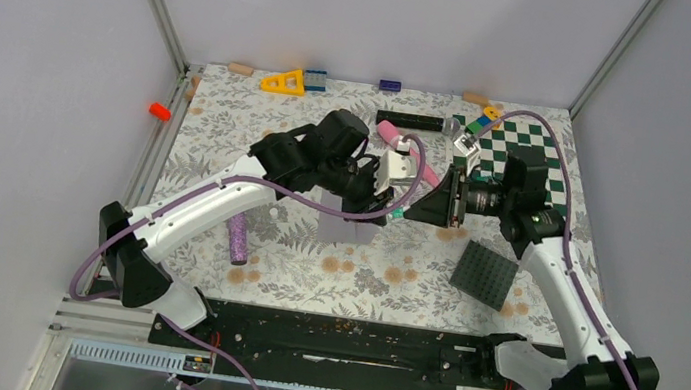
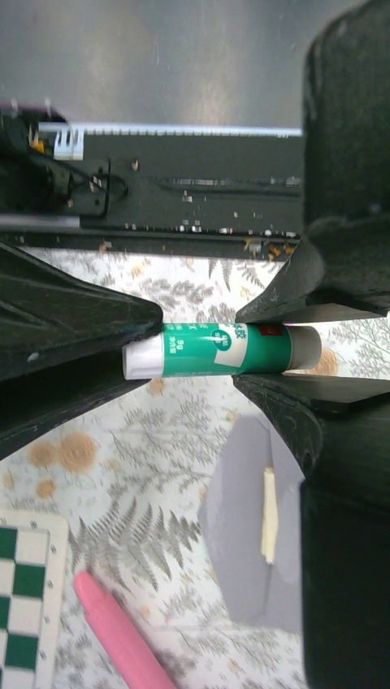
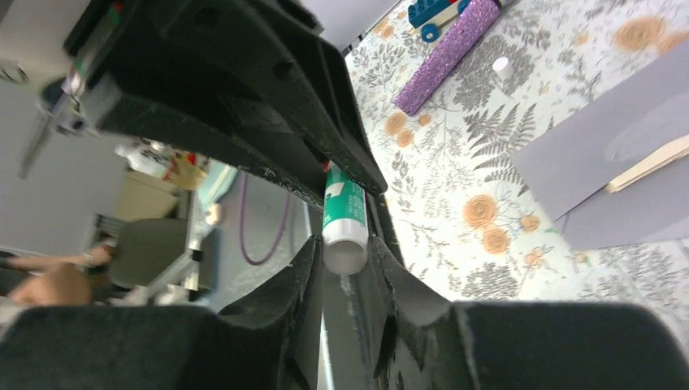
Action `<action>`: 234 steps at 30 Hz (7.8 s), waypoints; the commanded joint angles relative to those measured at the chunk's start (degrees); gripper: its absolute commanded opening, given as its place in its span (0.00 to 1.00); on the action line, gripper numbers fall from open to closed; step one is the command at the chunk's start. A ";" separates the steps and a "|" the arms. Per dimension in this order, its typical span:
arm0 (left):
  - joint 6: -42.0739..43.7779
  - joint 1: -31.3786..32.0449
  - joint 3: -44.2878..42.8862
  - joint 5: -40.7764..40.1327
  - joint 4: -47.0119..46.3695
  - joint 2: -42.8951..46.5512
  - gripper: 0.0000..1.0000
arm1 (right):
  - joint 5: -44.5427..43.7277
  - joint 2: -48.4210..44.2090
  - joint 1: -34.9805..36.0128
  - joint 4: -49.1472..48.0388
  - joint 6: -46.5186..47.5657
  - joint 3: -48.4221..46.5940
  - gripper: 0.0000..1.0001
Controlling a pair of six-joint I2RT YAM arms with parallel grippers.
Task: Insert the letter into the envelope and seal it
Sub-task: Unscrew the solid glue.
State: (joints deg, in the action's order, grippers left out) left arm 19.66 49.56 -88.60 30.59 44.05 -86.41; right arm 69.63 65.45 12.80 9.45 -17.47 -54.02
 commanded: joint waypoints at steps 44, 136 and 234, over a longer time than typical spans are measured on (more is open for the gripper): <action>-0.76 1.42 3.39 7.22 0.06 3.03 0.13 | -1.16 -15.90 -1.02 19.87 52.35 -0.70 0.78; 4.81 4.69 3.04 12.22 6.70 1.27 0.08 | -2.59 -15.56 7.64 23.56 82.56 6.87 0.86; 6.52 3.31 0.05 20.48 11.86 -5.86 0.05 | -0.03 -18.69 9.01 28.79 92.03 6.54 0.85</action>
State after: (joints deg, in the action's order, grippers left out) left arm 22.87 52.93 -84.84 44.69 52.01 -90.54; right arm 64.71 48.14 21.43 37.06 67.18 -48.42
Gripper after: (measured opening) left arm 0.236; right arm 0.870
